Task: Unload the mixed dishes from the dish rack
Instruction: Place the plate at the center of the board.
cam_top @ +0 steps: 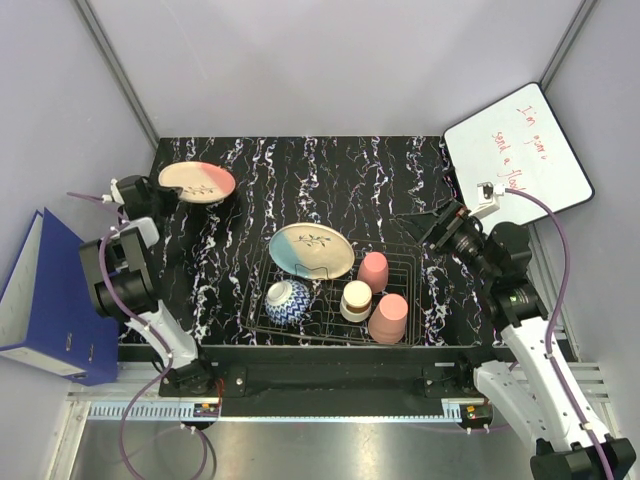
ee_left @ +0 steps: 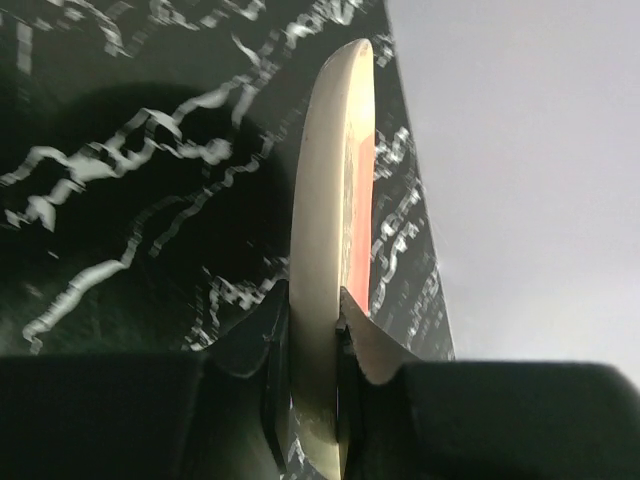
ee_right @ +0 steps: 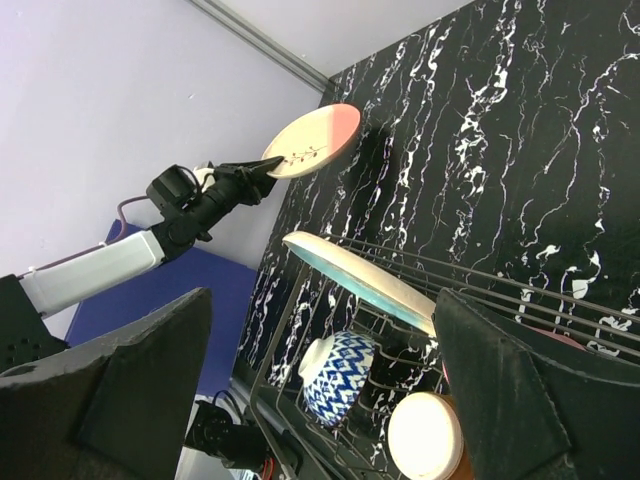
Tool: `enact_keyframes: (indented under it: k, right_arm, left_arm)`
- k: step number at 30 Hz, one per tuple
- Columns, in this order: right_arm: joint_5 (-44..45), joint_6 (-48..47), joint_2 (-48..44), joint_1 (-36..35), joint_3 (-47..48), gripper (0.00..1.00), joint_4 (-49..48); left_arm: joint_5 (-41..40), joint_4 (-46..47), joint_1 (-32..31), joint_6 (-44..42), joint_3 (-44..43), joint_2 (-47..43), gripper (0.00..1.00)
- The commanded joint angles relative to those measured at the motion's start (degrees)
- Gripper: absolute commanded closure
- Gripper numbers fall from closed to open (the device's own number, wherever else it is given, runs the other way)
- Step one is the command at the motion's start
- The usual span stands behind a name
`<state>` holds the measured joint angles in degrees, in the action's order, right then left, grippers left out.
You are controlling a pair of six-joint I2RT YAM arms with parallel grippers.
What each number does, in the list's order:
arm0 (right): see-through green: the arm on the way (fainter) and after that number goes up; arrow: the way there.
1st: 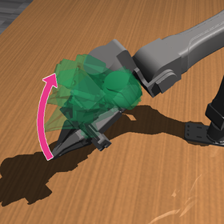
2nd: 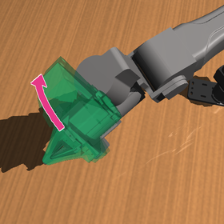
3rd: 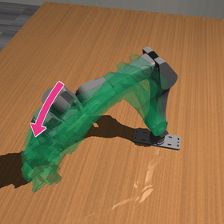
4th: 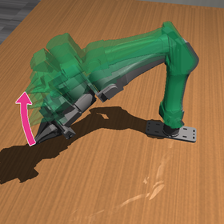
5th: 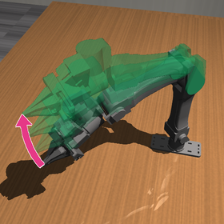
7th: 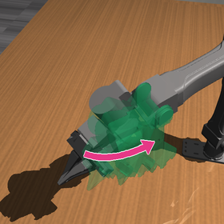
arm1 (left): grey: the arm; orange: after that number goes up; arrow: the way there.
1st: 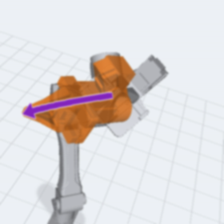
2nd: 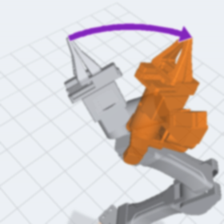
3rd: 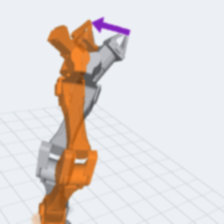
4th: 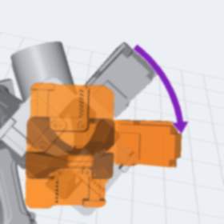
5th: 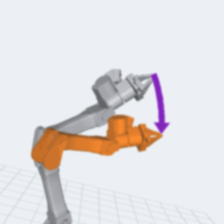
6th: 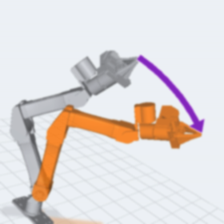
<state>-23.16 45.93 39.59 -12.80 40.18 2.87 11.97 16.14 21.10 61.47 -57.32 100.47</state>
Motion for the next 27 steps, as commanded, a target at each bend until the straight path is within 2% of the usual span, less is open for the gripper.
enact_keyframes:
  k: [1,10,17,18,22,27]
  right_arm:
    - [1.27,-1.55,0.92,0.14,-0.54,0.0,-1.64]
    - [1.89,-1.64,2.94,0.14,-1.34,0.0,-2.35]
    - [1.62,-1.81,5.49,0.05,-1.51,0.0,-4.45]
    - [1.62,-1.55,5.58,0.14,-1.69,0.0,-4.63]
    - [1.71,-0.94,5.76,0.14,-2.48,0.0,-5.51]
    - [1.27,0.12,5.41,0.14,-3.62,0.0,-6.21]
  left_arm:
    - [-1.24,7.52,0.87,0.58,-6.31,2.7,1.0]
    - [-0.28,2.41,0.87,1.81,-12.81,10.18,1.0]
    - [2.79,-6.99,0.78,1.9,-21.95,16.6,0.99]
    - [3.58,-8.31,0.78,1.98,-22.48,17.21,0.96]
    - [4.73,-8.93,0.87,1.81,-21.96,17.22,0.74]
    - [6.31,-10.95,0.78,1.28,-21.96,17.66,0.6]
